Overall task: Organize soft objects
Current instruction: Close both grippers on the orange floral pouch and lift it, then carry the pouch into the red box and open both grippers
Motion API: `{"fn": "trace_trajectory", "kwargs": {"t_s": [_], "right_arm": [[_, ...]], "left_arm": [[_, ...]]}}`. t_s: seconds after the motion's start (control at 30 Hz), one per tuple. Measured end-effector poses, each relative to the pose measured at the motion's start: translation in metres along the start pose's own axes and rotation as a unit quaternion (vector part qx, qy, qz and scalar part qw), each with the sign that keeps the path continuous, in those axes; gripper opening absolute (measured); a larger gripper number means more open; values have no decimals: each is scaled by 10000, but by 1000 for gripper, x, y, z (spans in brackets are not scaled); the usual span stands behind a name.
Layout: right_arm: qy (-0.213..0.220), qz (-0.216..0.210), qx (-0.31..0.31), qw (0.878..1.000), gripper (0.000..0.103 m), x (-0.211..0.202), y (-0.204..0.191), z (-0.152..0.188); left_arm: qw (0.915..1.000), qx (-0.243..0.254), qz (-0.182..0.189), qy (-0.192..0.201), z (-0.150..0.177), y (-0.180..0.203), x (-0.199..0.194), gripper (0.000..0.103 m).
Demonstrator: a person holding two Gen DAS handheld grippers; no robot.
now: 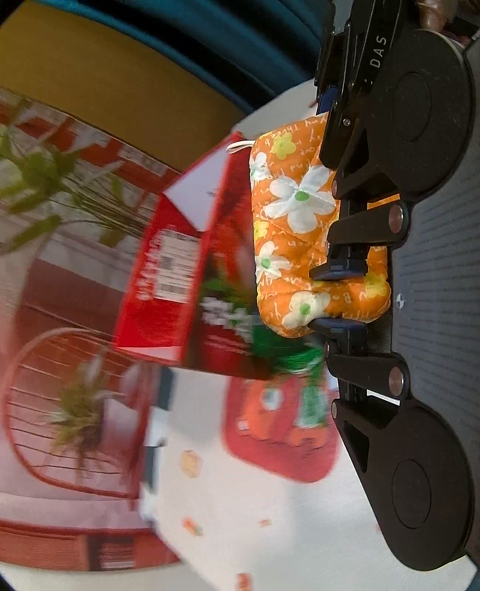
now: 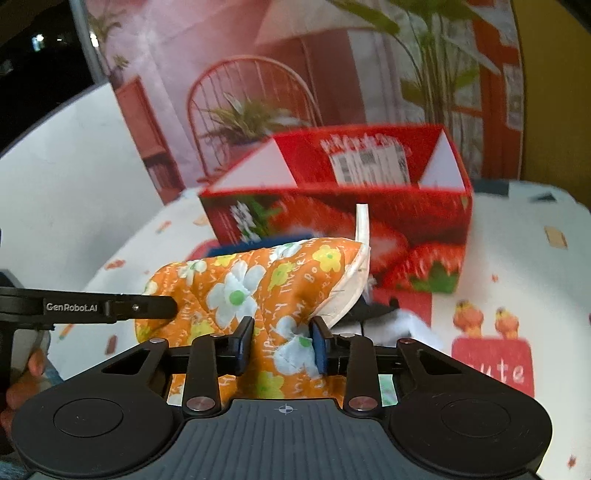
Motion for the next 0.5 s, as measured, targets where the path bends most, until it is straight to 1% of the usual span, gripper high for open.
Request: {"fn": "trace_trajectory", "kwargs": {"t_s": [0.17, 0.3, 0.43, 0.5], "right_arm": [[235, -74, -473, 9986, 28, -15, -14, -33], [346, -145, -710, 9968, 28, -20, -16, -63], [444, -30, -1091, 9930, 28, -14, -20, -94], [446, 28, -1190, 9919, 28, -7, -17, -110]], "left_arm": [[9986, 160, -18, 495, -39, 5, -24, 22], [9969, 178, -20, 764, -71, 8, -31, 22], [9928, 376, -184, 1126, -104, 16, -31, 21], [9898, 548, -362, 1267, -122, 23, -26, 21]]}}
Point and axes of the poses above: each gripper's, at about its wrist camera, not at the fingertips, and x roughly the way its jaws point, y to its right, z to its underside, the point moved 8 cm from there along x, roughly the way its jaws point, and after that the axes turned 9 degrees about -y, right-handed, at the moved point
